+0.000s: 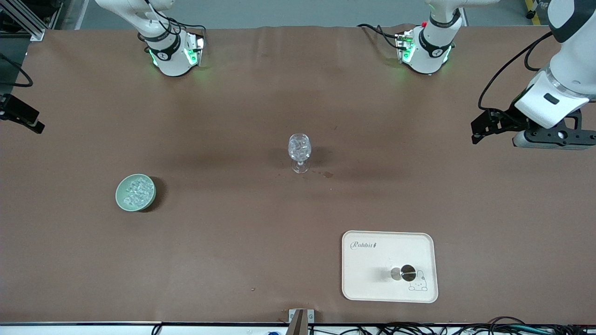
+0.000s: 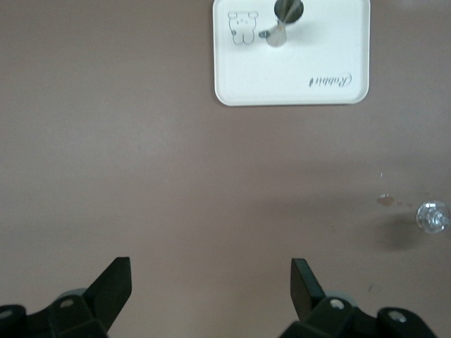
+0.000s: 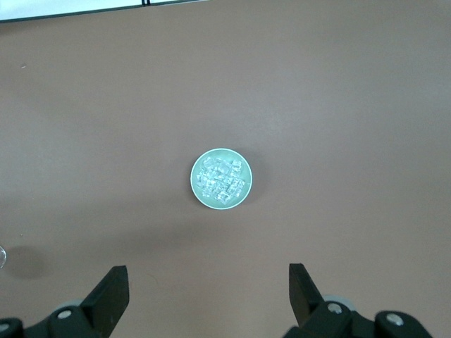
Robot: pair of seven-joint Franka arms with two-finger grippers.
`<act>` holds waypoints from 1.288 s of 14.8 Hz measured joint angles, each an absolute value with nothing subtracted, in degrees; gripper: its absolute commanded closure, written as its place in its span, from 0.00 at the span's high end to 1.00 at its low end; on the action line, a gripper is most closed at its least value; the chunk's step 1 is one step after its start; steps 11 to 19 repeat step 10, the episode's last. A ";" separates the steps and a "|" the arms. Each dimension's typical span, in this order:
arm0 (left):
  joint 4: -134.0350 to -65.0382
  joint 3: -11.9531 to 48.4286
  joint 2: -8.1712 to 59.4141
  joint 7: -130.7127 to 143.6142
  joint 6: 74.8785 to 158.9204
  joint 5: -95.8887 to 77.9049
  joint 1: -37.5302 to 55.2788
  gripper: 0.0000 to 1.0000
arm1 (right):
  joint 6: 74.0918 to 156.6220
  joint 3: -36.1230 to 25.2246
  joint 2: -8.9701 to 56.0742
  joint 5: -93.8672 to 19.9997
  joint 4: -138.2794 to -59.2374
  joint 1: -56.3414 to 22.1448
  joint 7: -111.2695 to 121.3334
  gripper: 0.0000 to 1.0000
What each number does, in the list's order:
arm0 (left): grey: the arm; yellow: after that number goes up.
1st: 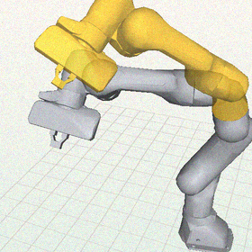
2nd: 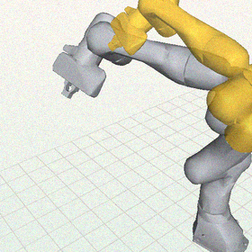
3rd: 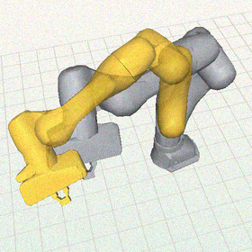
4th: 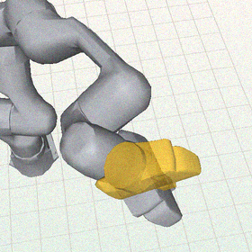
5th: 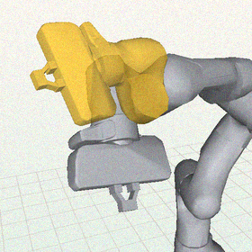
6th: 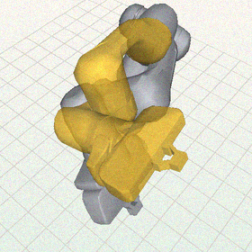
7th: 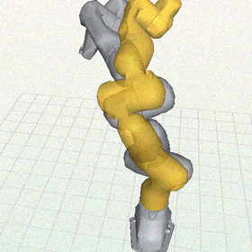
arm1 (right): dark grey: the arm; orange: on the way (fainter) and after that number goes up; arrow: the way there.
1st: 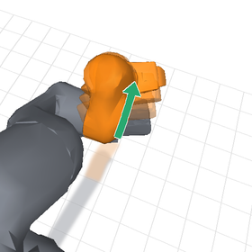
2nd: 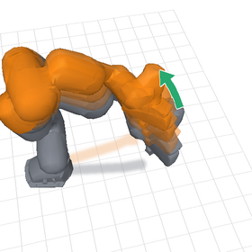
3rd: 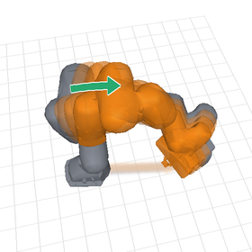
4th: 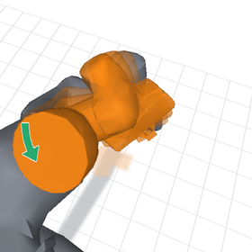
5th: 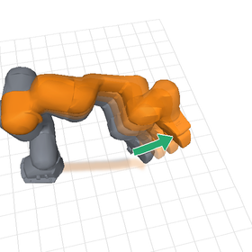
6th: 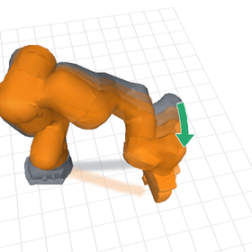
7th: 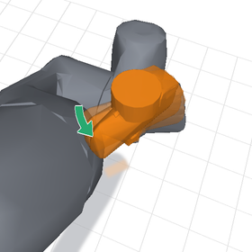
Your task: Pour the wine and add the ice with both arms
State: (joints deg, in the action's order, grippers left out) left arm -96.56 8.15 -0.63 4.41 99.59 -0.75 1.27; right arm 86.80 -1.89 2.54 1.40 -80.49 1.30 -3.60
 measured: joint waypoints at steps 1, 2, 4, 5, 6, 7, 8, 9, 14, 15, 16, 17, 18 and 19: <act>-96.31 8.24 -0.76 4.41 98.23 -0.75 1.27 0.99 | 86.80 -1.88 2.54 1.40 -80.50 1.30 -3.60 1.00; -96.14 8.26 -0.93 4.41 97.28 -0.75 1.24 0.99 | 86.80 -1.87 2.54 1.39 -80.50 1.30 -3.60 1.00; -96.08 8.26 -1.25 4.41 96.79 -0.75 1.02 0.99 | 86.80 -1.87 2.54 1.39 -80.50 1.30 -3.60 1.00; -96.03 8.25 -1.32 4.41 96.79 -0.75 0.91 0.99 | 86.80 -1.87 2.54 1.39 -80.50 1.30 -3.60 1.00; -96.00 8.25 -1.35 4.41 96.79 -0.75 0.82 0.99 | 86.80 -1.87 2.54 1.39 -80.50 1.30 -3.60 1.00; -95.98 8.25 -1.35 4.41 96.79 -0.75 0.76 0.99 | 86.80 -1.87 2.54 1.39 -80.50 1.30 -3.60 1.00; -95.97 8.25 -1.35 4.41 96.79 -0.75 0.71 0.99 | 86.80 -1.87 2.54 1.39 -80.50 1.30 -3.60 1.00; -95.96 8.25 -1.35 4.41 96.79 -0.75 0.68 0.99 | 86.80 -1.87 2.54 1.39 -80.50 1.30 -3.60 1.00; -95.95 8.25 -1.35 4.41 96.79 -0.75 0.61 0.99 | 86.80 -1.87 2.54 1.39 -80.50 1.30 -3.60 1.00; -95.95 8.25 -1.35 4.41 96.79 -0.75 0.61 0.99 | 86.80 -1.87 2.54 1.39 -80.50 1.30 -3.60 1.00; -95.95 8.25 -1.35 4.41 96.79 -0.75 0.61 0.99 | 86.80 -1.87 2.54 1.39 -80.50 1.30 -3.60 1.00; -95.95 8.25 -1.35 4.41 96.79 -0.75 0.61 0.99 | 86.80 -1.87 2.54 1.39 -80.50 1.30 -3.60 1.00; -95.95 8.25 -1.35 4.41 96.79 -0.75 0.61 0.99 | 86.80 -1.87 2.54 1.39 -80.50 1.30 -3.60 1.00; -95.95 8.25 -1.35 4.41 96.79 -0.75 0.61 0.99 | 86.80 -1.87 2.54 1.39 -80.50 1.30 -3.60 1.00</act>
